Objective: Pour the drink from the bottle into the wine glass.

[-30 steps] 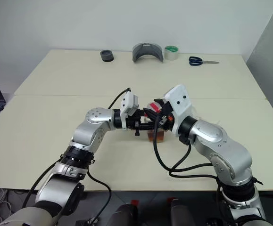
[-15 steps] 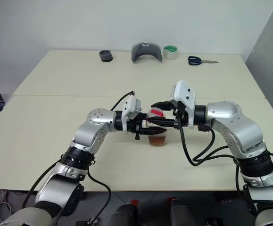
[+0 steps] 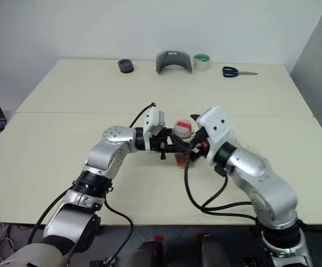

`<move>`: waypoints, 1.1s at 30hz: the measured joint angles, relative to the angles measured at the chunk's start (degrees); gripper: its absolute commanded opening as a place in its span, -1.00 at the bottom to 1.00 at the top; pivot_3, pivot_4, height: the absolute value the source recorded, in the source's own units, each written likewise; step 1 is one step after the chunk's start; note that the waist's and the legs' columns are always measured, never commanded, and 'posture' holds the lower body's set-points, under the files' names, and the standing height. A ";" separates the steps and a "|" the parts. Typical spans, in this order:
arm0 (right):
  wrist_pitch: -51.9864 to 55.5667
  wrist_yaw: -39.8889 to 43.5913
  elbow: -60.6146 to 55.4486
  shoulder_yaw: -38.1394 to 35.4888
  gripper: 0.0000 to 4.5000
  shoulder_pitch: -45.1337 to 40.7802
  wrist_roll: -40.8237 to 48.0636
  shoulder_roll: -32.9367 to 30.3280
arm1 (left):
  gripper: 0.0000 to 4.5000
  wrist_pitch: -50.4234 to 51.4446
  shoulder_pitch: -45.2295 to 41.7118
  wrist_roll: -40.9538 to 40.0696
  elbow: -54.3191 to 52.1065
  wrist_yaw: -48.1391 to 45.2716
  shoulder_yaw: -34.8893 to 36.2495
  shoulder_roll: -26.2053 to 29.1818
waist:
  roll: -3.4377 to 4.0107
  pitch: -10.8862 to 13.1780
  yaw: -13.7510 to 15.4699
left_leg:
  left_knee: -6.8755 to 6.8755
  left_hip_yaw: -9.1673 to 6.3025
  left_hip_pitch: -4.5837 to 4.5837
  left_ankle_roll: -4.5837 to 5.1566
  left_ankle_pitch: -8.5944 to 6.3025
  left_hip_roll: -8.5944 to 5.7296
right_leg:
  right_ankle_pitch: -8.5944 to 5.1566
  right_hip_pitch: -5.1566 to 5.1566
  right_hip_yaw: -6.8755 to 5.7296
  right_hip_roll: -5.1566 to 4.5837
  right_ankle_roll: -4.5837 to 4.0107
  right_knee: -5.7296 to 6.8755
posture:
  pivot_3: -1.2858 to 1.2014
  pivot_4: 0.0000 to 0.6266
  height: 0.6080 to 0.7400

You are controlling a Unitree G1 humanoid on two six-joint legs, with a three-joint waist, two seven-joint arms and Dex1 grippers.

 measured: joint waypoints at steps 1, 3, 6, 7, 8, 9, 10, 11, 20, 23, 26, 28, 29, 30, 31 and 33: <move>-0.05 -1.18 0.10 0.44 0.90 0.01 -1.17 0.64 | -0.21 -0.17 -0.05 0.09 0.23 0.00 0.00 0.02 | 0.00 0.00 0.02 | 0.00 0.00 -0.01 0.00 0.00 -0.01 | 0.00 0.00 0.00 -0.01 0.00 -0.01 | 0.03 -0.52 1.00; -0.55 -3.71 0.37 1.01 0.90 0.02 -3.54 2.41 | -0.21 -0.40 -0.10 0.32 0.65 -0.01 0.00 0.02 | 0.00 0.00 0.04 | -0.01 0.01 -0.03 0.00 0.00 -0.02 | 0.00 -0.01 0.00 -0.02 0.00 -0.03 | 0.03 -0.52 1.00; -1.03 -5.05 0.51 1.58 0.90 0.38 -4.84 3.85 | -0.21 -0.57 -0.33 0.71 1.59 -0.01 0.00 0.01 | 0.00 0.00 0.04 | -0.02 0.00 -0.03 0.00 0.00 -0.02 | 0.00 -0.01 0.00 -0.02 0.00 -0.04 | 0.03 -0.52 1.00; -1.04 -5.17 0.51 1.83 0.90 0.64 -4.97 3.93 | -0.21 -0.65 -0.34 0.80 1.73 -0.01 0.00 -0.01 | 0.00 0.00 0.04 | -0.02 0.00 -0.03 0.00 0.00 -0.02 | 0.00 -0.01 0.00 -0.02 0.00 -0.04 | 0.03 -0.52 1.00; -1.04 -5.21 0.52 1.97 0.82 1.03 -5.21 3.97 | -0.21 -0.70 -0.34 0.84 1.79 -0.02 0.00 -0.01 | 0.00 0.00 0.04 | -0.02 0.00 -0.04 0.01 0.00 -0.02 | 0.00 -0.01 -0.01 -0.02 0.00 -0.04 | 0.03 -0.52 1.00; -1.03 -5.22 0.53 1.99 0.73 1.20 -5.45 3.96 | -0.21 -0.75 -0.34 0.86 1.80 -0.01 0.00 -0.02 | 0.00 0.00 0.04 | -0.01 0.01 -0.03 0.01 0.00 -0.02 | 0.00 -0.01 0.00 -0.02 0.00 -0.04 | 0.03 -0.52 1.00; -1.03 -5.12 0.52 2.05 0.62 1.25 -5.47 3.95 | -0.21 -0.79 -0.36 0.92 1.81 0.01 0.00 -0.07 | 0.00 0.00 0.02 | -0.01 0.01 -0.02 0.01 0.00 -0.01 | 0.00 -0.01 0.01 -0.02 0.00 -0.03 | 0.03 -0.52 1.00; -1.03 -4.94 0.51 2.30 0.49 1.25 -5.45 4.03 | -0.21 -0.81 -0.40 0.96 1.90 0.04 0.00 -0.17 | 0.00 0.00 0.02 | -0.01 0.01 -0.01 0.01 0.00 -0.01 | 0.00 -0.01 0.00 -0.01 0.00 -0.02 | 0.03 -0.52 1.00; -3.72 -0.03 1.97 3.50 -0.17 0.60 -5.34 0.87 | -0.21 -2.00 -0.44 1.67 2.48 0.11 0.01 -0.32 | 0.00 0.00 0.01 | -0.01 0.03 -0.02 0.02 -0.01 -0.03 | 0.00 0.00 0.01 -0.01 0.00 -0.03 | 0.03 -0.52 1.00; -9.61 9.85 7.25 2.93 -0.17 -2.51 -3.63 -5.55 | -0.21 -2.23 -0.45 1.68 2.47 -0.10 0.14 -0.13 | 0.01 0.01 -0.03 | 0.00 0.03 0.00 0.02 -0.01 -0.03 | 0.00 0.03 -0.02 0.00 0.01 -0.04 | 0.03 -0.52 1.00; -14.67 23.44 15.47 1.27 -0.17 -7.22 0.87 -11.34 | -0.21 -2.58 -0.54 1.71 2.43 -1.28 -0.11 0.03 | 0.01 0.01 -0.05 | -0.01 0.03 0.04 0.03 -0.01 -0.02 | 0.00 0.06 -0.03 0.02 0.00 -0.04 | 0.03 -0.52 1.00; -14.79 31.77 21.55 0.43 -0.17 -11.26 4.65 -14.40 | -0.21 -2.34 -0.87 1.76 2.47 -1.91 -0.69 -0.04 | 0.01 0.03 -0.06 | 0.01 0.04 0.03 0.03 -0.01 -0.01 | 0.01 0.06 -0.03 0.03 0.00 -0.04 | 0.03 -0.52 1.00; -14.67 35.40 23.94 0.09 -0.17 -12.99 6.00 -15.57 | -0.21 -2.09 -1.43 1.76 2.47 -2.38 -1.05 -0.07 | 0.01 0.03 -0.04 | 0.00 0.01 0.02 0.03 -0.01 0.00 | 0.01 0.06 -0.05 0.03 0.00 -0.05 | 0.03 -0.52 1.00; -14.70 37.60 25.57 -0.21 -0.17 -13.97 6.91 -16.08 | -0.21 -1.90 -1.83 1.76 2.48 -2.59 -1.15 -0.09 | 0.01 0.03 -0.03 | -0.01 0.00 0.03 0.04 -0.01 0.00 | 0.00 0.06 -0.05 0.03 -0.01 -0.05 | 0.03 -0.52 1.00; -14.83 38.60 26.46 -0.31 -0.17 -14.49 7.08 -16.26 | -0.21 -1.79 -2.01 1.76 2.48 -2.64 -1.22 -0.11 | 0.01 0.03 -0.03 | -0.02 0.01 0.02 0.03 -0.01 0.00 | 0.00 0.05 -0.04 0.02 -0.01 -0.05 | 0.03 -0.52 1.00; -15.12 38.06 26.80 -0.38 -0.17 -14.36 6.93 -16.10 | -0.21 -1.69 -2.09 1.82 2.80 -2.55 -1.25 -0.31 | 0.01 0.03 -0.05 | -0.02 0.03 -0.01 0.03 -0.01 0.00 | 0.00 0.02 -0.01 0.00 -0.02 -0.06 | 0.03 -0.52 1.00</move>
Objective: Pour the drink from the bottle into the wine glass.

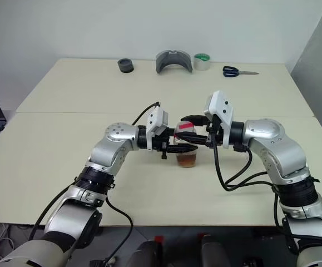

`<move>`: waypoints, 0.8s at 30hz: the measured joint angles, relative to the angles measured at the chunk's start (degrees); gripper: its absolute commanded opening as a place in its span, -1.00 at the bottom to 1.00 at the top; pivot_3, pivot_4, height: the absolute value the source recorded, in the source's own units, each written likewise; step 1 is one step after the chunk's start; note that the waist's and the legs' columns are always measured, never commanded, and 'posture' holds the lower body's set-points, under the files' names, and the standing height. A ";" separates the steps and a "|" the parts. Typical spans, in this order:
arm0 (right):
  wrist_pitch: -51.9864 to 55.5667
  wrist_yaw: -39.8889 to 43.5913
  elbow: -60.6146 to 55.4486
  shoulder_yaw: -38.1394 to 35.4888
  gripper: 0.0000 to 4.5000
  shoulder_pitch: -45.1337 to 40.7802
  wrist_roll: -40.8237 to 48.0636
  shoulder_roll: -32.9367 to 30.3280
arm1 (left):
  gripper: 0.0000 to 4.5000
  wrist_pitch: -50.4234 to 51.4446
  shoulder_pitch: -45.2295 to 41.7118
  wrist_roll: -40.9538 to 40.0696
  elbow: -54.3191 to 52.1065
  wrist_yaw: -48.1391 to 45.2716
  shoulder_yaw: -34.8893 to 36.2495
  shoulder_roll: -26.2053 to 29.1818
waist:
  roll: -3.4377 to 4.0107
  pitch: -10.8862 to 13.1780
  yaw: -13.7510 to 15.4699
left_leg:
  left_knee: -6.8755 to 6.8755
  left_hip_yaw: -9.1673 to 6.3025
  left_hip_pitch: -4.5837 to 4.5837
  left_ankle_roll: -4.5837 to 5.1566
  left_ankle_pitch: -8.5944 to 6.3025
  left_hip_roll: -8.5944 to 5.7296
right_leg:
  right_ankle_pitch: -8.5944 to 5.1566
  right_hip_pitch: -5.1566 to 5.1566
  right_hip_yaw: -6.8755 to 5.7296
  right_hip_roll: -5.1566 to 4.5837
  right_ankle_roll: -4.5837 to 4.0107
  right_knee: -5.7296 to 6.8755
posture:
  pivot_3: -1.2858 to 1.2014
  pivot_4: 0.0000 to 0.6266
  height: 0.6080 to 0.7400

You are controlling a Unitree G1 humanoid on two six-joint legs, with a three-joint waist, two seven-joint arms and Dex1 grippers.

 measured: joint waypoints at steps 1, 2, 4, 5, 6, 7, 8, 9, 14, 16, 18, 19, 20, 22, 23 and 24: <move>-0.04 -0.42 -0.03 -0.02 -0.17 0.20 -0.02 0.23 | -0.21 0.02 -0.02 0.01 0.17 0.00 0.01 0.01 | 0.00 0.00 -0.01 | 0.00 0.01 -0.02 0.00 0.00 0.00 | 0.00 -0.01 0.01 0.00 0.00 0.00 | 0.03 -0.52 1.00; -0.12 -1.54 -0.36 -0.20 0.14 0.72 -0.16 0.73 | -0.21 0.06 -0.07 0.01 0.44 0.16 0.04 0.00 | 0.00 0.00 0.01 | 0.01 0.00 -0.03 0.00 0.00 -0.01 | 0.00 -0.03 0.01 -0.03 0.00 0.00 | 0.03 -0.52 1.00; -1.03 -5.73 -2.46 -1.69 0.42 3.57 -0.96 2.16 | -0.21 0.25 -0.38 0.00 0.92 0.44 0.12 -0.05 | 0.00 0.00 0.15 | 0.02 -0.01 -0.07 -0.01 0.00 -0.04 | 0.00 -0.04 0.00 -0.07 0.00 0.01 | 0.03 -0.52 1.00; -1.10 -6.71 -3.20 -2.14 0.55 4.28 -1.12 2.23 | -0.21 0.27 -0.41 0.00 0.96 0.56 0.12 -0.06 | 0.01 0.01 0.17 | 0.04 -0.01 -0.08 -0.01 0.00 -0.04 | 0.00 -0.04 0.00 -0.09 0.01 0.01 | 0.03 -0.52 1.00; -0.83 -9.21 -5.96 -3.48 0.71 6.52 -1.40 2.23 | -0.21 0.30 -0.63 -0.02 1.06 0.67 0.13 -0.24 | 0.01 0.01 0.22 | 0.04 -0.04 -0.10 -0.01 0.00 -0.03 | 0.00 -0.04 -0.01 -0.09 0.01 0.00 | 0.03 -0.52 1.00; -0.27 -11.45 -8.78 -4.62 0.87 8.61 -1.86 2.32 | -0.21 0.29 -0.70 -0.07 1.22 0.68 0.31 -0.15 | 0.01 0.01 0.30 | 0.05 -0.05 -0.11 -0.01 0.01 -0.04 | 0.00 -0.04 -0.03 -0.09 0.01 0.00 | 0.03 -0.52 1.00; 1.06 -14.42 -12.24 -5.86 0.99 11.06 -2.42 2.45 | -0.21 0.29 -0.79 -0.07 1.62 0.67 0.62 0.04 | 0.01 0.01 0.35 | 0.03 -0.06 -0.13 -0.01 0.01 -0.04 | 0.00 -0.05 -0.02 -0.09 0.01 -0.01 | 0.03 -0.52 1.00; 2.87 -17.95 -15.77 -6.96 1.00 13.48 -3.06 3.14 | -0.21 0.29 -0.85 -0.07 2.08 0.58 1.07 0.26 | 0.01 0.00 0.34 | 0.02 -0.08 -0.14 -0.02 0.01 -0.03 | 0.00 -0.05 -0.03 -0.09 0.01 -0.01 | 0.03 -0.52 1.00; 10.85 -32.77 -26.81 -5.37 1.00 17.41 -6.13 11.87 | -0.21 0.32 -2.57 -0.08 4.85 0.45 1.65 -0.43 | 0.01 0.00 -0.03 | 0.04 -0.03 -0.10 -0.03 0.02 0.04 | 0.00 -0.15 0.02 0.02 0.02 0.10 | 0.03 -0.52 1.00; 12.96 -38.96 -28.44 -2.62 1.00 17.32 -9.18 16.08 | -0.21 0.32 -3.68 -0.08 6.36 0.42 1.74 -1.00 | 0.02 0.00 -0.08 | 0.01 -0.03 -0.07 -0.03 0.02 0.03 | 0.00 -0.15 0.02 0.05 0.02 0.13 | 0.03 -0.52 1.00; 14.34 -43.35 -28.43 -0.71 1.00 16.94 -11.85 19.29 | -0.21 0.26 -4.34 -0.06 7.65 0.58 2.08 -1.12 | 0.02 0.00 -0.09 | 0.02 0.00 -0.07 -0.03 0.02 0.02 | 0.00 -0.15 0.05 0.04 0.02 0.12 | 0.03 -0.52 1.00; 14.84 -44.98 -28.42 0.38 1.00 16.70 -12.84 20.88 | -0.21 0.21 -4.54 -0.04 8.28 0.82 2.41 -1.20 | 0.02 0.00 -0.11 | 0.02 0.01 -0.08 -0.04 0.02 0.02 | 0.00 -0.18 0.06 0.04 0.02 0.11 | 0.03 -0.52 1.00; 15.56 -46.67 -28.32 2.00 1.00 16.19 -13.94 22.37 | -0.21 0.18 -4.74 0.00 8.92 1.07 2.52 -1.28 | 0.02 0.00 -0.12 | 0.01 0.00 -0.12 -0.04 0.03 0.02 | 0.00 -0.22 0.06 0.04 0.01 0.11 | 0.03 -0.52 1.00; 16.34 -48.86 -28.21 4.10 1.00 15.16 -15.48 24.78 | -0.21 0.04 -5.32 0.06 9.92 1.21 2.55 -1.66 | 0.02 0.00 -0.06 | 0.02 -0.01 -0.24 -0.06 0.04 0.00 | 0.00 -0.30 0.04 0.02 0.01 0.09 | 0.03 -0.52 1.00; 16.34 -49.86 -28.00 4.67 1.00 14.93 -16.25 25.85 | -0.21 -0.07 -5.54 0.10 10.26 1.22 2.56 -1.82 | 0.02 0.00 -0.04 | 0.02 -0.01 -0.26 -0.07 0.04 -0.02 | 0.00 -0.30 0.04 0.00 0.01 0.08 | 0.03 -0.52 1.00; 16.34 -50.58 -27.48 4.93 1.00 14.69 -17.01 26.45 | -0.21 -0.16 -5.75 0.12 10.56 1.21 2.56 -1.98 | 0.02 0.00 -0.01 | 0.02 -0.01 -0.28 -0.07 0.04 -0.04 | 0.00 -0.30 0.04 -0.03 0.01 0.07 | 0.03 -0.52 1.00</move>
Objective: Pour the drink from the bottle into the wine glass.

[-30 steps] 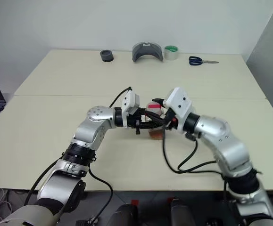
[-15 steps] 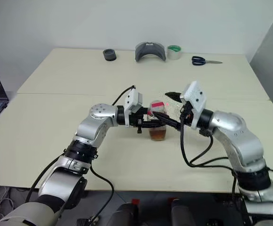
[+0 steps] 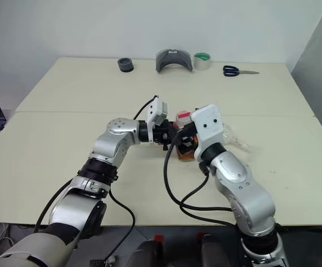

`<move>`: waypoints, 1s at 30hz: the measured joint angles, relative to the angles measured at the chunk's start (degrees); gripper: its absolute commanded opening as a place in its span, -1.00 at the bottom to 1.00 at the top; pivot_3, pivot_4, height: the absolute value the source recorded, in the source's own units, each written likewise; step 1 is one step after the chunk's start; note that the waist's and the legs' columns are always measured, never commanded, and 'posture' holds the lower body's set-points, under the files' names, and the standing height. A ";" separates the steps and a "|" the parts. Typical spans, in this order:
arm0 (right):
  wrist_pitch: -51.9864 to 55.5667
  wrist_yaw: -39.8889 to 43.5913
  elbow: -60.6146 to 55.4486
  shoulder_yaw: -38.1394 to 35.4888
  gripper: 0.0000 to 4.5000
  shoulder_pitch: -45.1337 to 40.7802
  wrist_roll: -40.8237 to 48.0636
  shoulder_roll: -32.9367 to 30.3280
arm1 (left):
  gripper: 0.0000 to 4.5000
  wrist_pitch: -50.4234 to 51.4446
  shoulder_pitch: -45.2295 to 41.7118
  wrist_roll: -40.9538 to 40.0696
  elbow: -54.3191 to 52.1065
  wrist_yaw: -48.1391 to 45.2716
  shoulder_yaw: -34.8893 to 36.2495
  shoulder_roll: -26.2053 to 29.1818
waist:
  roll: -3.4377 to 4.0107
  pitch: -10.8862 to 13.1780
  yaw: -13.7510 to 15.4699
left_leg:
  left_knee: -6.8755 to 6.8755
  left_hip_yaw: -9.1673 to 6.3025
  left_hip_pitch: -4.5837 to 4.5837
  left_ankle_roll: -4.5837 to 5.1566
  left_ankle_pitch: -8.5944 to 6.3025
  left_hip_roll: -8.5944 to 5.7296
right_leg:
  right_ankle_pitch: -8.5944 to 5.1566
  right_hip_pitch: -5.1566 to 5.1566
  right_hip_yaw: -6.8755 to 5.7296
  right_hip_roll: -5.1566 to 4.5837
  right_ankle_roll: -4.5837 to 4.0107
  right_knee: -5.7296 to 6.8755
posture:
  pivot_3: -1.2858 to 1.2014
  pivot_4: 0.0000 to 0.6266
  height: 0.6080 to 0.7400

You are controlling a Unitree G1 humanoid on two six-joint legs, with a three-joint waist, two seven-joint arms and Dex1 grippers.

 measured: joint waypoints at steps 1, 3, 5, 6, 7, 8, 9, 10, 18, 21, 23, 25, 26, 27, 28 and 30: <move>0.00 -0.59 0.49 0.19 1.00 -0.16 -0.92 0.37 | -0.21 -0.08 -0.17 0.01 0.26 -0.01 0.00 -0.07 | 0.00 0.00 0.02 | 0.02 0.00 -0.04 0.00 0.00 -0.01 | 0.00 -0.01 0.00 -0.02 0.00 -0.01 | 0.03 -0.52 1.00; -0.01 -1.57 1.59 0.22 1.00 -0.47 -2.18 1.15 | -0.21 -0.20 -0.39 0.07 0.55 0.00 0.08 -0.07 | 0.00 0.00 0.01 | 0.03 0.00 -0.13 0.00 0.00 -0.03 | 0.00 -0.09 0.00 -0.04 0.00 0.00 | 0.03 -0.52 1.00; -0.02 -1.99 2.36 0.25 1.00 -1.01 -3.42 1.92 | -0.21 -0.40 -0.47 0.10 0.78 -0.02 0.14 -0.10 | 0.01 0.00 -0.02 | 0.03 0.01 -0.29 0.00 0.01 0.00 | 0.01 -0.34 0.01 -0.01 -0.01 0.09 | 0.03 -0.52 1.00; -0.08 -2.08 2.52 0.29 1.00 -1.25 -3.65 2.20 | -0.21 -0.58 -0.47 0.13 0.84 -0.02 0.14 -0.14 | 0.01 -0.01 -0.05 | 0.04 0.01 -0.40 -0.04 0.04 0.01 | 0.01 -0.48 0.01 0.01 -0.01 0.13 | 0.03 -0.52 1.00; -0.19 -2.28 2.73 0.47 1.00 -1.29 -4.20 2.47 | -0.21 -0.81 -0.47 0.18 0.95 -0.03 0.14 -0.21 | 0.01 -0.01 -0.10 | 0.04 -0.02 -0.48 -0.17 0.12 0.03 | 0.01 -0.57 -0.02 0.03 -0.02 0.17 | 0.03 -0.52 1.00; -0.26 -2.55 3.00 0.58 1.00 -1.29 -4.70 2.69 | -0.21 -0.93 -0.47 0.23 1.05 -0.04 0.13 -0.23 | 0.01 -0.01 -0.14 | 0.04 -0.02 -0.50 -0.20 0.13 0.03 | 0.01 -0.58 -0.02 0.03 -0.02 0.18 | 0.03 -0.52 1.00; -0.37 -2.70 3.29 0.58 0.92 -1.29 -5.09 2.91 | -0.21 -1.03 -0.47 0.25 1.16 -0.03 0.13 -0.23 | 0.01 -0.01 -0.17 | 0.04 -0.01 -0.50 -0.21 0.14 0.03 | 0.02 -0.58 -0.01 0.03 -0.02 0.18 | 0.03 -0.52 1.00; -0.60 -2.73 3.55 0.56 0.83 -1.29 -5.46 3.12 | -0.21 -1.10 -0.48 0.30 1.32 -0.03 0.14 -0.23 | 0.01 -0.01 -0.20 | 0.04 0.00 -0.51 -0.21 0.14 0.02 | 0.02 -0.58 -0.01 0.03 -0.02 0.18 | 0.03 -0.52 1.00; -1.32 -1.34 4.37 1.53 -0.17 -1.28 -5.71 3.79 | -0.21 -1.39 -0.48 0.49 1.59 0.02 0.19 -0.20 | 0.01 -0.01 -0.40 | 0.06 0.00 -0.52 -0.15 0.11 0.01 | 0.02 -0.58 -0.01 0.02 -0.02 0.18 | 0.03 -0.52 1.00; -1.80 -0.84 4.63 1.55 -0.17 -1.28 -5.88 3.65 | -0.21 -1.46 -0.48 0.49 1.59 0.02 0.20 -0.11 | 0.01 -0.01 -0.42 | 0.07 0.00 -0.52 -0.15 0.12 0.01 | 0.02 -0.58 -0.01 0.02 -0.02 0.21 | 0.03 -0.52 1.00; -2.38 -0.32 5.02 1.55 -0.17 -1.27 -5.89 3.67 | -0.21 -1.46 -0.48 0.50 1.59 0.00 0.20 0.07 | 0.01 -0.01 -0.44 | 0.07 0.00 -0.51 -0.14 0.12 0.01 | 0.02 -0.58 -0.01 0.02 -0.02 0.24 | 0.03 -0.52 1.00; -3.39 1.20 5.62 1.25 -0.17 -1.27 -5.41 3.20 | -0.21 -1.71 -0.52 0.57 1.71 -0.21 0.21 0.31 | 0.01 -0.01 -0.46 | 0.09 0.00 -0.50 -0.14 0.12 0.01 | 0.02 -0.58 -0.01 0.02 -0.02 0.27 | 0.03 -0.52 1.00; -4.61 3.77 6.28 0.61 -0.17 -1.37 -4.47 1.83 | -0.21 -2.29 -0.58 0.69 2.04 -0.69 0.22 0.52 | 0.01 -0.01 -0.46 | 0.12 0.01 -0.50 -0.08 0.09 -0.01 | 0.02 -0.58 -0.01 0.02 -0.02 0.28 | 0.03 -0.52 1.00; -6.07 7.89 7.51 -0.49 -0.17 -2.04 -2.47 -0.99 | -0.21 -2.74 -0.69 0.81 2.44 -1.38 0.21 0.80 | 0.01 0.00 -0.45 | 0.19 0.02 -0.52 -0.02 0.06 -0.03 | 0.02 -0.57 -0.01 0.01 -0.01 0.29 | 0.03 -0.52 1.00; -8.02 13.69 9.56 -1.83 -0.17 -3.28 0.06 -4.84 | -0.21 -3.43 -0.78 0.93 2.90 -2.06 0.21 1.03 | 0.01 0.00 -0.43 | 0.25 0.03 -0.52 0.02 0.05 -0.05 | 0.05 -0.53 0.00 0.01 0.04 0.27 | 0.03 -0.52 1.00; -10.82 25.97 14.38 -5.06 -0.17 -6.56 5.69 -11.58 | -0.21 -4.33 -1.23 1.15 3.35 -3.53 0.18 1.15 | 0.01 0.00 -0.39 | 0.32 0.00 -0.54 0.06 0.05 -0.05 | 0.07 -0.48 -0.05 0.02 0.08 0.24 | 0.03 -0.52 1.00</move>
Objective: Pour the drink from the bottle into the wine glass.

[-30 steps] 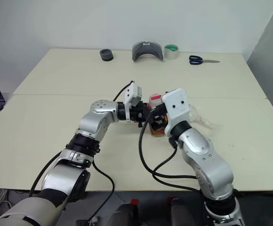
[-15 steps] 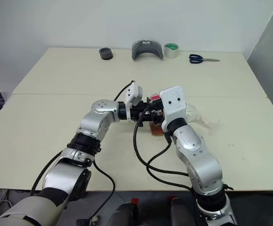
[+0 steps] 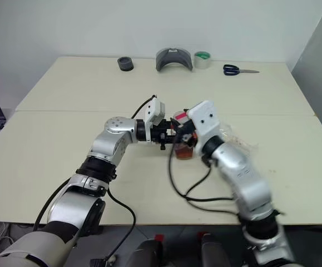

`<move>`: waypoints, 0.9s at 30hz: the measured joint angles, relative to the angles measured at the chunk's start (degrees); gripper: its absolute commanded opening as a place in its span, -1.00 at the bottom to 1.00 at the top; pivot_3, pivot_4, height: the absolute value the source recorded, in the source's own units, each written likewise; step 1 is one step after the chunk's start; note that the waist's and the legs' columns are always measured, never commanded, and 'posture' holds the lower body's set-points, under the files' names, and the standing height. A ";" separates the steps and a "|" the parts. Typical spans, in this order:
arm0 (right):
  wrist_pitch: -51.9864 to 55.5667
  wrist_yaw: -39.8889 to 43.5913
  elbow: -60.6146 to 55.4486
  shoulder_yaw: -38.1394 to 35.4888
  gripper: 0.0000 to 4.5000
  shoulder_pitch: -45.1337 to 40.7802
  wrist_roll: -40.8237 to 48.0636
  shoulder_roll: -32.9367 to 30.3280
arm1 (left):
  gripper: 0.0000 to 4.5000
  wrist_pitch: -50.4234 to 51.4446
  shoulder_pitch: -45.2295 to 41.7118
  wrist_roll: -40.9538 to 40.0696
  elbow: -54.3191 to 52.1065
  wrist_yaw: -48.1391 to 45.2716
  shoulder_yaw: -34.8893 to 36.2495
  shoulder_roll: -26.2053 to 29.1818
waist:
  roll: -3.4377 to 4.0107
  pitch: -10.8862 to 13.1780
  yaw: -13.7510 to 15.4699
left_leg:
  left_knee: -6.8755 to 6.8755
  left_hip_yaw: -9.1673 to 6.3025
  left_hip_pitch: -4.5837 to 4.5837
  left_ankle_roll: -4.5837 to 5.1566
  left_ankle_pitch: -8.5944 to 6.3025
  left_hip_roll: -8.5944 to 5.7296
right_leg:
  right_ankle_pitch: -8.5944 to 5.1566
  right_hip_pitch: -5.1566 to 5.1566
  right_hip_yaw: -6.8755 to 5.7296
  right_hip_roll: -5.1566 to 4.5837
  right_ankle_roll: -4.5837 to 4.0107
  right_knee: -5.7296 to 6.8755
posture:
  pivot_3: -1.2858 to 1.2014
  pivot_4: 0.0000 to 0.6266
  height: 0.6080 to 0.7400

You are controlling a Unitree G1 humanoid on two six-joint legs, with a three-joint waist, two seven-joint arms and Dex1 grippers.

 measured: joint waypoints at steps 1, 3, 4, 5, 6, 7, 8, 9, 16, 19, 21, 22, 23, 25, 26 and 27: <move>-1.37 6.96 3.60 -1.06 -0.17 -2.52 2.67 -4.22 | -0.22 -0.33 -0.21 0.19 0.06 -0.94 -0.15 -0.01 | 0.03 0.02 -0.02 | 0.01 0.04 0.01 0.01 0.00 -0.01 | 0.00 0.00 0.02 0.00 0.00 0.01 | 0.03 -0.52 1.00; -2.70 17.26 9.23 -2.04 -0.17 -6.74 6.22 -9.17 | -0.22 -0.49 -0.81 0.24 0.03 -2.43 -0.49 -0.41 | 0.03 0.02 -0.08 | 0.00 0.00 0.00 0.01 0.00 0.05 | 0.00 0.00 -0.01 0.05 -0.01 0.00 | 0.03 -0.52 1.00; -3.01 20.73 11.65 -2.12 -0.17 -8.45 7.53 -10.54 | -0.22 -0.48 -1.05 0.26 -0.02 -3.12 -0.60 -0.41 | 0.03 0.02 -0.18 | -0.06 0.01 0.01 0.01 0.00 0.05 | 0.00 -0.03 0.00 0.05 -0.02 0.00 | 0.03 -0.52 1.00; -3.05 23.58 13.41 -2.13 -0.17 -9.73 8.47 -11.53 | -0.22 -0.48 -1.21 0.27 -0.14 -3.86 -0.73 -0.42 | 0.03 0.02 -0.36 | -0.10 -0.01 0.01 0.01 0.00 0.06 | -0.01 -0.04 -0.01 0.05 -0.04 0.01 | 0.03 -0.52 1.00; -2.91 26.10 15.19 -2.02 -0.17 -11.10 9.25 -12.38 | -0.22 -0.48 -1.21 0.26 -0.36 -4.45 -0.85 -0.37 | 0.03 0.02 -0.53 | -0.11 0.00 0.01 0.01 0.00 0.06 | -0.01 -0.05 0.00 0.04 -0.05 0.01 | 0.03 -0.52 1.00; -2.84 27.75 16.13 -1.92 -0.17 -11.77 9.65 -12.96 | -0.22 -0.48 -1.25 0.26 -0.49 -4.88 -1.03 -0.37 | 0.03 0.02 -0.66 | -0.12 0.01 0.00 0.01 0.00 0.06 | -0.01 -0.06 0.01 0.03 -0.05 0.00 | 0.03 -0.52 1.00; -2.83 28.94 16.82 -1.80 -0.17 -12.30 9.82 -13.32 | -0.22 -0.48 -1.25 0.27 -0.57 -5.25 -1.11 -0.37 | 0.03 0.02 -0.85 | -0.12 0.02 0.00 0.00 0.00 0.05 | -0.01 -0.06 0.03 0.01 -0.05 -0.01 | 0.03 -0.52 1.00; -2.79 29.40 17.17 -1.73 -0.17 -12.57 9.82 -13.42 | -0.22 -0.48 -1.25 0.27 -0.57 -5.27 -1.14 -0.37 | 0.03 0.02 -0.93 | -0.12 0.05 0.00 0.00 0.00 0.05 | -0.01 -0.08 0.06 0.00 -0.05 -0.01 | 0.03 -0.52 1.00; -0.44 26.36 15.88 -3.77 1.00 -9.51 11.43 -12.87 | -0.23 -0.48 -1.30 0.26 -0.69 -4.28 0.74 1.21 | 0.03 0.02 -0.74 | 0.21 -0.03 -0.09 0.00 0.00 0.03 | -0.01 -0.09 0.02 -0.05 -0.04 0.22 | 0.03 -0.52 1.00; 0.83 23.16 11.84 -5.76 1.00 -7.20 12.23 -12.61 | -0.23 -0.44 -1.27 0.26 -1.18 -4.07 0.74 1.17 | 0.03 0.02 -0.62 | 0.42 -0.04 -0.15 0.00 0.00 0.03 | -0.01 -0.08 0.03 -0.07 -0.04 0.30 | 0.03 -0.52 1.00; 1.66 19.77 7.81 -7.45 1.00 -5.13 13.32 -11.11 | -0.23 -0.40 -1.22 0.24 -1.62 -4.07 0.76 1.27 | 0.03 0.02 -0.56 | 0.43 -0.04 -0.15 0.00 -0.01 0.03 | -0.01 -0.09 0.03 -0.06 -0.04 0.32 | 0.03 -0.52 1.00; 1.95 18.02 5.83 -7.71 1.00 -4.25 13.52 -10.35 | -0.23 -0.35 -1.16 0.23 -1.86 -4.09 0.76 1.26 | 0.03 0.02 -0.63 | 0.43 -0.03 -0.14 0.00 -0.01 0.02 | -0.01 -0.09 0.04 -0.05 -0.04 0.35 | 0.03 -0.52 1.00; 2.03 16.90 4.73 -7.70 1.00 -3.86 13.52 -9.85 | -0.23 -0.34 -1.14 0.20 -1.95 -4.10 0.76 1.26 | 0.03 0.02 -0.70 | 0.43 -0.02 -0.14 0.00 -0.01 0.02 | -0.01 -0.09 0.04 -0.04 -0.03 0.35 | 0.03 -0.52 1.00; 1.90 13.83 3.05 -7.41 1.00 -3.52 12.72 -8.47 | -0.23 -0.28 -1.02 0.19 -2.03 -4.15 0.76 1.27 | 0.03 0.02 -0.82 | 0.44 -0.02 -0.12 0.01 -0.01 0.02 | -0.01 -0.09 0.05 -0.04 -0.03 0.40 | 0.03 -0.52 1.00; 1.76 12.50 2.70 -6.95 1.00 -3.51 11.85 -7.85 | -0.23 -0.24 -0.98 0.19 -2.04 -4.18 0.75 1.27 | 0.04 0.02 -0.83 | 0.45 -0.02 -0.11 0.01 -0.01 0.02 | -0.01 -0.09 0.05 -0.02 -0.03 0.41 | 0.03 -0.52 1.00; 1.55 11.25 2.56 -6.45 1.00 -3.45 11.10 -7.14 | -0.23 -0.20 -0.98 0.19 -2.06 -4.19 0.75 1.27 | 0.03 0.02 -0.84 | 0.45 -0.02 -0.11 0.01 -0.01 0.02 | -0.01 -0.09 0.04 -0.02 -0.03 0.42 | 0.03 -0.52 1.00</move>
